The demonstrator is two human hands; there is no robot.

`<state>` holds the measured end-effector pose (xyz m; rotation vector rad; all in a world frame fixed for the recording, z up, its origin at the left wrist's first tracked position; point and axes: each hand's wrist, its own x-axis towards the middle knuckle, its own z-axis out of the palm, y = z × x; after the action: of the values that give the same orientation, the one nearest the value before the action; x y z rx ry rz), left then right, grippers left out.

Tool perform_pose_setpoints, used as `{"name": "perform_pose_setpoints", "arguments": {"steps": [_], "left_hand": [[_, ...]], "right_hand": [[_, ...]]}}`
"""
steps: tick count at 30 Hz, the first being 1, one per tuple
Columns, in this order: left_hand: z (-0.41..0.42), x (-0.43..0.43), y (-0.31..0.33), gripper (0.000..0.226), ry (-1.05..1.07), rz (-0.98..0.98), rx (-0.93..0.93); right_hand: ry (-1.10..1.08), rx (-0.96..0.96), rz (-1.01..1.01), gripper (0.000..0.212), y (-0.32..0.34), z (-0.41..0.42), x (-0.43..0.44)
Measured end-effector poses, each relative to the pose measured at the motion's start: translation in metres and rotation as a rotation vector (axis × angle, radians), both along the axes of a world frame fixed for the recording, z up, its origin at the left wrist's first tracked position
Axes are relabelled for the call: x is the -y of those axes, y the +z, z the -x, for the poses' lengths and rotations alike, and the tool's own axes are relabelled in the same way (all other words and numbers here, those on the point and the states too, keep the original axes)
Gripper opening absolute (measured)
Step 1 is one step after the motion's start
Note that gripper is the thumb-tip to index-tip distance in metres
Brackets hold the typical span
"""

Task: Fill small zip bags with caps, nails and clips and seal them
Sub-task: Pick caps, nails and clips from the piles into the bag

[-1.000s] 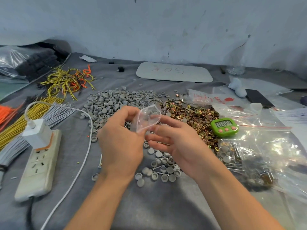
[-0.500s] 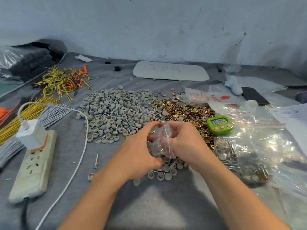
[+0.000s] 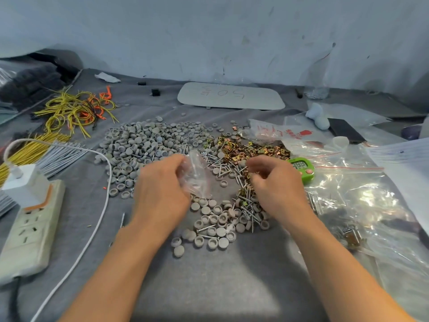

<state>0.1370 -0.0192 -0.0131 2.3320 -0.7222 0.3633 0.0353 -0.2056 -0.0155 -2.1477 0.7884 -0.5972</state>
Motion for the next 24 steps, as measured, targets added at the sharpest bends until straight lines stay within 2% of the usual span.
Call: {"name": "perform_pose_setpoints", "arguments": {"steps": [2, 5, 7, 10, 12, 16, 20, 24], "left_hand": [[-0.002, -0.005, 0.002, 0.057, 0.02, 0.058, 0.153], [0.003, 0.001, -0.004, 0.044, 0.026, -0.131, 0.276], [0.005, 0.009, -0.015, 0.039, -0.022, -0.278, 0.138], [0.002, 0.011, -0.02, 0.059, -0.094, -0.288, -0.208], [0.0, 0.008, -0.019, 0.075, -0.134, -0.258, -0.293], [-0.001, 0.007, -0.013, 0.097, -0.191, -0.237, -0.326], [0.003, 0.004, -0.003, 0.122, -0.307, -0.222, -0.318], [0.015, 0.011, 0.004, 0.114, -0.388, -0.078, -0.281]], "right_hand": [[-0.007, -0.192, 0.106, 0.048, -0.002, 0.001, 0.004], [0.051, -0.417, 0.241, 0.064, 0.002, -0.001, 0.004], [0.07, -0.46, 0.311, 0.063, 0.006, -0.001, 0.006], [0.114, -0.531, 0.394, 0.051, 0.006, 0.0, 0.009], [0.156, -0.584, 0.456, 0.042, 0.008, 0.0, 0.01], [0.122, -0.579, 0.456, 0.037, 0.013, 0.002, 0.012], [0.034, -0.578, 0.372, 0.029, 0.014, 0.0, 0.01], [-0.067, -0.444, 0.272, 0.026, 0.009, 0.003, 0.014]]}}
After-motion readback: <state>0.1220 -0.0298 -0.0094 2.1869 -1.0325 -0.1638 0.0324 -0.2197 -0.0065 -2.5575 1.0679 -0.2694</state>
